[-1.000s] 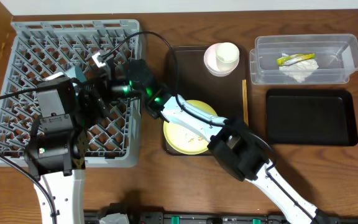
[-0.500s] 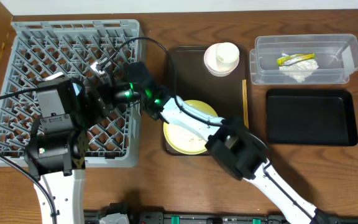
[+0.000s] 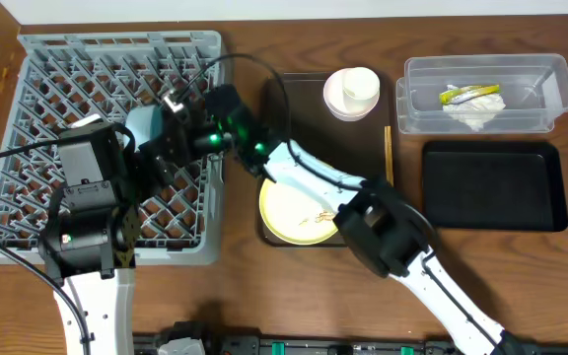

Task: Sort waste into correct bins and load items into the dishwasher
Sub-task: 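Carry the blue bowl to the dish rack and set it in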

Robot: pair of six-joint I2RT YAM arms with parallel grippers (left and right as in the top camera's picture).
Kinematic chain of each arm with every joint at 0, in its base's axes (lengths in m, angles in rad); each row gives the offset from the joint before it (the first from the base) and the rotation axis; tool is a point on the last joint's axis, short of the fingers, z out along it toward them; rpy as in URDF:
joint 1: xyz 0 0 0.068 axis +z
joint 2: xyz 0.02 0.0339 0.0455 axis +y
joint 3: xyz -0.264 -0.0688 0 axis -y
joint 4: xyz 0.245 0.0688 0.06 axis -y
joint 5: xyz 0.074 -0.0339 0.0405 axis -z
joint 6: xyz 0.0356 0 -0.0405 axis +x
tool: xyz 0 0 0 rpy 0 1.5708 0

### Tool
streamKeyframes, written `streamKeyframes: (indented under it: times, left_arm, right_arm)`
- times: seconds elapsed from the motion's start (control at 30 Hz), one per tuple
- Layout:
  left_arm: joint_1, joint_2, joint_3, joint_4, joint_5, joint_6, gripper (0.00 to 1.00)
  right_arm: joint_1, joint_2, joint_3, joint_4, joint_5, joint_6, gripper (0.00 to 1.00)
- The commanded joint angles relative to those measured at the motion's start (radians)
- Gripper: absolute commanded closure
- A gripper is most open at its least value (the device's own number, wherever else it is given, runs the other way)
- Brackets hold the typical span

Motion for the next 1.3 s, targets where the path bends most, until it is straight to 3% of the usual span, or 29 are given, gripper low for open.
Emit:
streamKeyframes:
  times: [0.0, 0.2, 0.37, 0.7, 0.87, 1.13, 1.27]
  left_arm:
    - [0.005, 0.002, 0.024, -0.002, -0.008, -0.01, 0.02]
    - [0.005, 0.002, 0.024, -0.002, -0.008, -0.01, 0.02]
    - [0.005, 0.002, 0.024, -0.002, -0.008, -0.01, 0.02]
    - [0.005, 0.002, 0.024, -0.003, -0.008, -0.01, 0.02]
    - [0.005, 0.002, 0.024, -0.002, -0.008, -0.01, 0.02]
    - [0.005, 0.002, 0.024, -0.002, -0.008, -0.01, 0.02]
    - [0.005, 0.002, 0.024, -0.002, -0.008, -0.01, 0.02]
  right_arm:
    - [-0.047, -0.068, 0.045, -0.154, 0.132, -0.151, 0.88]
    - [-0.088, -0.183, 0.054, -0.385, 0.239, -0.255, 0.83]
    - [-0.135, -0.276, 0.054, -0.499, 0.278, -0.282, 0.71]
    - [-0.145, -0.316, 0.052, -0.576, 0.264, -0.329, 0.74]
    - [-0.079, -0.304, 0.046, -0.547, 0.262, -0.382, 0.89]
    - [0.036, -0.181, 0.046, -0.19, 0.064, -0.336, 0.85]
    - [0.069, -0.117, 0.046, -0.142, 0.077, -0.293, 0.86]
